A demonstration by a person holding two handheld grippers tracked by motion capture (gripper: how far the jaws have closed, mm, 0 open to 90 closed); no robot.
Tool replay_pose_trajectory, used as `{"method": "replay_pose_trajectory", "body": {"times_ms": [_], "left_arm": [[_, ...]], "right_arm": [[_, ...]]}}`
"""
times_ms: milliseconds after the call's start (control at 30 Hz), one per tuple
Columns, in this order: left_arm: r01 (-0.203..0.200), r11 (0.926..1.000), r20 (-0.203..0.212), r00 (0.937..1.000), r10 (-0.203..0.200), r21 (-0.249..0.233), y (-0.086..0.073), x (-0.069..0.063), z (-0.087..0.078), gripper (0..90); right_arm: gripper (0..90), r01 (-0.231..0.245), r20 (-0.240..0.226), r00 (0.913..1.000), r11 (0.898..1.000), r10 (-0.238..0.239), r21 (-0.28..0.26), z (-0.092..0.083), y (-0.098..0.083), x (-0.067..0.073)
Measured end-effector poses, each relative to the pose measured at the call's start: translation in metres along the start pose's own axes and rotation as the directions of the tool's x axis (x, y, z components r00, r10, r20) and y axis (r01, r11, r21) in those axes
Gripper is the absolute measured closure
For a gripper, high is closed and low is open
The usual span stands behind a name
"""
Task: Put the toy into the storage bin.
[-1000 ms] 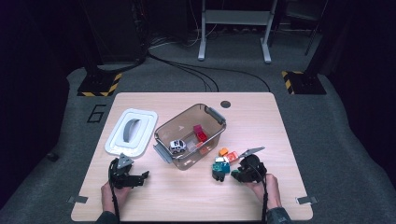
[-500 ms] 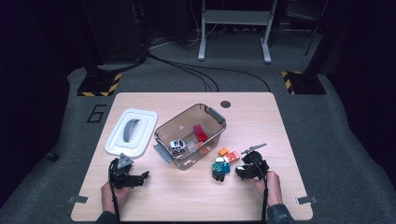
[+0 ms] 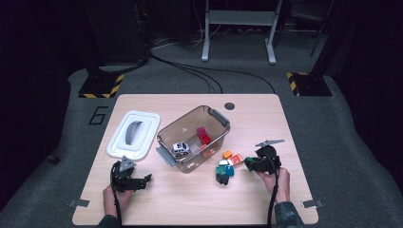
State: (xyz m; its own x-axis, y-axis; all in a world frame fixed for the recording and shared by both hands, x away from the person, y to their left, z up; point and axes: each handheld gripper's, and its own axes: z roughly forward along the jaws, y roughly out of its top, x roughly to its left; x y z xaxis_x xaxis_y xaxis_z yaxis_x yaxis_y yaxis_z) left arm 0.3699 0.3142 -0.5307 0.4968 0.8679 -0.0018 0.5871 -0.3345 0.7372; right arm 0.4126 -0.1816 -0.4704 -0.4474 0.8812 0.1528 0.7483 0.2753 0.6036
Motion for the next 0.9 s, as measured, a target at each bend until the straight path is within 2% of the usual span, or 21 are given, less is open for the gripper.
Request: {"method": "replay_pose_trajectory", "body": {"times_ms": [100,133,200,300,333,467,600,667,900], "left_arm": [[-0.013,0.9999,-0.003,0.9999,0.013,0.002,0.0,0.001,0.0,10.5],[0.002,1.0,0.0,1.0,-0.002,-0.001,0.0,0.0,0.0,10.5],[-0.005,0.9999,0.002,1.0,0.005,0.012,0.001,0.0,-0.001,10.5],[-0.007,0.9999,0.001,1.0,0.007,0.011,0.001,0.0,-0.001,10.5],[-0.011,0.9999,0.0,0.9999,0.011,0.01,0.001,0.001,-0.001,10.7],[-0.016,0.9999,-0.005,0.9999,0.016,0.003,0.001,0.001,0.0,10.7],[-0.007,1.0,-0.002,1.0,0.007,-0.001,0.0,0.0,0.0,11.0],[-0.015,0.9999,-0.003,0.9999,0.015,0.001,0.001,0.001,0.0,11.0],[-0.016,0.9999,-0.004,0.9999,0.016,0.0,0.001,0.001,0.0,11.0]], "right_arm": [[66.8,-0.015,0.014,0.9998,1.0,0.015,-0.026,0.0,0.008,-0.004],[66.8,-0.015,0.021,0.9997,0.999,0.016,-0.035,0.0,0.01,-0.006],[66.8,-0.034,0.027,0.999,0.998,0.036,-0.052,0.0,0.015,-0.011],[66.8,-0.061,0.026,0.9977,0.996,0.063,-0.064,0.001,0.019,-0.015],[66.8,-0.066,0.039,0.9969,0.995,0.069,-0.069,0.003,0.025,-0.019],[66.8,-0.095,0.048,0.994,0.993,0.098,-0.063,0.008,0.033,-0.025],[66.8,-0.097,0.046,0.9937,0.991,0.102,-0.092,0.007,0.044,-0.031],[66.8,-0.097,0.05,0.9935,0.99,0.103,-0.097,0.007,0.049,-0.032],[66.8,-0.098,0.06,0.9927,0.99,0.104,-0.105,0.003,0.067,-0.032]]}}
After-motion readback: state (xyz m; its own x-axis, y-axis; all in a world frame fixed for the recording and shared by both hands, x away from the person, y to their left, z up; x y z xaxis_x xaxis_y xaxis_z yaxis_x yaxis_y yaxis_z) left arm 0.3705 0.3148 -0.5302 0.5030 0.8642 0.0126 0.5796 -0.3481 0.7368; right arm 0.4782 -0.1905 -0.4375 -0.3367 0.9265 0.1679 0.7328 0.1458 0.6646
